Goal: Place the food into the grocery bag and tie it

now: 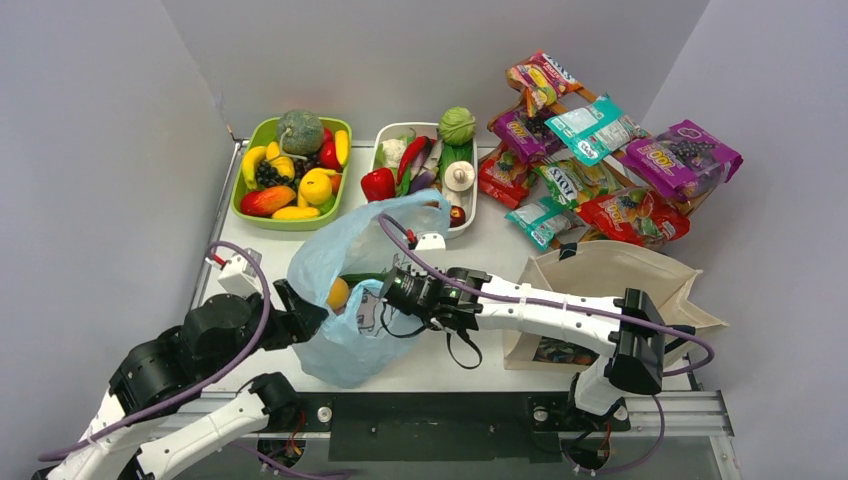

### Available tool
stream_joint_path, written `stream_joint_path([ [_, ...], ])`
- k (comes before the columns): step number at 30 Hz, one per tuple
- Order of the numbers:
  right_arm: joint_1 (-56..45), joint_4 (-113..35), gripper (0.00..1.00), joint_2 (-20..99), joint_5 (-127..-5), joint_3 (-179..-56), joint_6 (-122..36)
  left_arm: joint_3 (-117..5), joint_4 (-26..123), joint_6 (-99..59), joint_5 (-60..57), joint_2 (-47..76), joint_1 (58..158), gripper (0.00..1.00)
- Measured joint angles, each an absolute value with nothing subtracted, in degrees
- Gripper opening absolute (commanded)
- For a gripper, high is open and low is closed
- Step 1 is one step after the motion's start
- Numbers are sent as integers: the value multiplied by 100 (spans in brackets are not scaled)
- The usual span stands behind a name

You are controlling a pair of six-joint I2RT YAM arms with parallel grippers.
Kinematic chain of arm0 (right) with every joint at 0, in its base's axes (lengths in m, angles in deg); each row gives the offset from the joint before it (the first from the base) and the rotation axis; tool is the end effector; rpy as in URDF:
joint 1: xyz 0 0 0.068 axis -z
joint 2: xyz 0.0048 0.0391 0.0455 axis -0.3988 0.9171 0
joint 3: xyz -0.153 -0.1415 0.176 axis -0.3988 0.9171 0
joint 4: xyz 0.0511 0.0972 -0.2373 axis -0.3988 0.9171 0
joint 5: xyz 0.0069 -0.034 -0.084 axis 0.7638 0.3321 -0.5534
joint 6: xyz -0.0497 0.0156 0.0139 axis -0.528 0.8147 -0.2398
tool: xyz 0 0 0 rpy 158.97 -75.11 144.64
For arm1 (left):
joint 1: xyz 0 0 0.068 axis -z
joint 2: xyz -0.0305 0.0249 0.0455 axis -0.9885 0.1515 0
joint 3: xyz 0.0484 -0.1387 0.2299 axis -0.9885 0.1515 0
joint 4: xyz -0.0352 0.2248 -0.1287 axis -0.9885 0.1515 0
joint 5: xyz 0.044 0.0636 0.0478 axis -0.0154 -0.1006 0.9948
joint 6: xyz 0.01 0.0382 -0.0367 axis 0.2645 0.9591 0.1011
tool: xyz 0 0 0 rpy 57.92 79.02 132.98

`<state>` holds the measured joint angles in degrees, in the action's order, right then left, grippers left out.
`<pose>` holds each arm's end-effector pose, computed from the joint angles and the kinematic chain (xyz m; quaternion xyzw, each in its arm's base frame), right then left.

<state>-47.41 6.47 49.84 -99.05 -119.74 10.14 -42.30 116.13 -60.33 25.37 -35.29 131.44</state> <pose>0.1234 0.3093 0.2842 -0.0329 0.9431 0.1385 0.3004 0.0371 -0.0266 0.3521 -0.0894 0.8648 -0.2773 0.4090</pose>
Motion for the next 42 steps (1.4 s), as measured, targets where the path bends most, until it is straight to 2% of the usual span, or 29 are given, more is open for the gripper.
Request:
stream_joint_path([
  [9, -4741, 2994, 0, 4957, -10880, -13288, 313, -5722, 12129, -5710, 3247, -2062, 13144, 70],
  [15, -4741, 4197, 0, 4977, -11282, -14381, 46, -6306, 12131, -5528, 3555, -1572, 13144, 70],
  [24, -4431, 4817, 0, 4946, -11359, -14529, -118, -6310, 12096, -5419, 3492, -1441, 13144, 69],
  [30, -4287, 4944, 0, 5110, -11380, -14632, -116, -6310, 12302, -5332, 3934, -1122, 13087, 71],
  [33, -4247, 4959, 0, 5327, -11374, -14776, -146, -6328, 12357, -5124, 4058, -738, 12672, 71],
  [36, -4191, 4955, 0, 5504, -11359, -14829, -205, -6339, 12210, -4720, 3844, -346, 11839, 71],
  [42, -4088, 4920, 2, 5489, -11299, -14713, -269, -6334, 11412, -3834, 2740, 458, 9865, 73],
])
